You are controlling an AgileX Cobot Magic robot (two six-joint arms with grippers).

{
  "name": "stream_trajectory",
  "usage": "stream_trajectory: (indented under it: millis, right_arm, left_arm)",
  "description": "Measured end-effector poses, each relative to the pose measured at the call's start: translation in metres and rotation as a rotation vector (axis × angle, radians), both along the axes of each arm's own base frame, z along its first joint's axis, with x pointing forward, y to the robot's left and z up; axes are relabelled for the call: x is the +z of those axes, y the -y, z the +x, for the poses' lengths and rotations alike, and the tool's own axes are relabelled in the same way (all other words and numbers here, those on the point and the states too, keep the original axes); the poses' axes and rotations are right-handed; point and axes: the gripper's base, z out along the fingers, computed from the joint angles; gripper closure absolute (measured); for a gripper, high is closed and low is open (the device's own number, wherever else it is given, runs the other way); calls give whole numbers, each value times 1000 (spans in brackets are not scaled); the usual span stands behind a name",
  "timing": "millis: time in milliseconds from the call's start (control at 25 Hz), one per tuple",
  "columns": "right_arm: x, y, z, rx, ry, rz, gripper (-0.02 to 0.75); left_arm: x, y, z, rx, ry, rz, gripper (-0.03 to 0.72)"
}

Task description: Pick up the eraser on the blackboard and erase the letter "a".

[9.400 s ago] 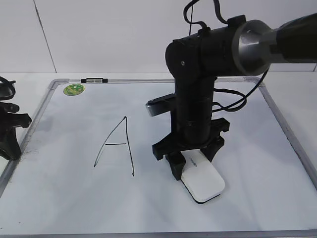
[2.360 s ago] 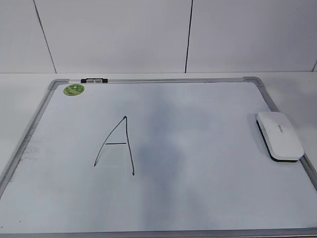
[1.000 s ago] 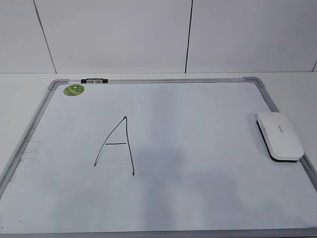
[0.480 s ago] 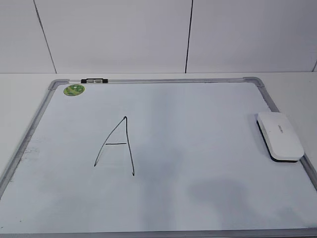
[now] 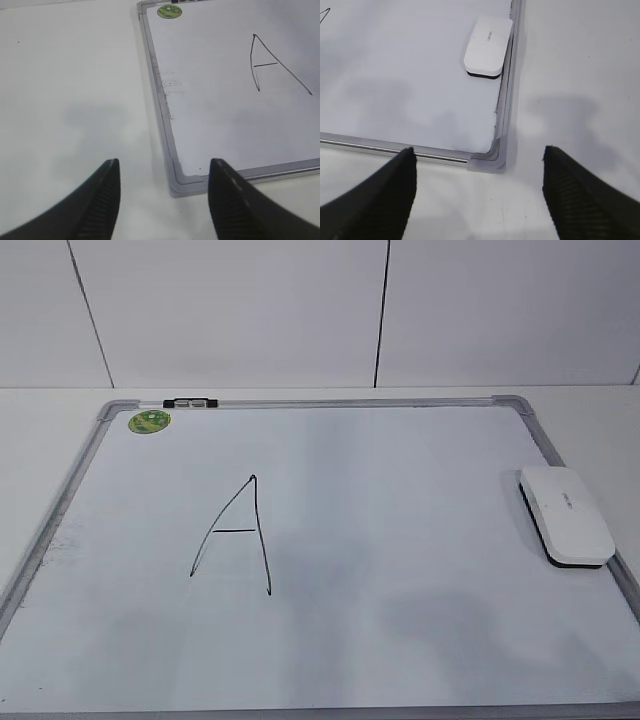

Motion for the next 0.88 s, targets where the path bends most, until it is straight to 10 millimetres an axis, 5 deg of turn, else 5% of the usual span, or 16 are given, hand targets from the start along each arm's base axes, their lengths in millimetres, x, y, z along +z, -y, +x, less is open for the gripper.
stream_trajectory:
  millis: [880]
  right_arm:
    - [0,1,-1,-1,16,-3,143]
  left_arm:
    - [1,0,1,2,11,0,264]
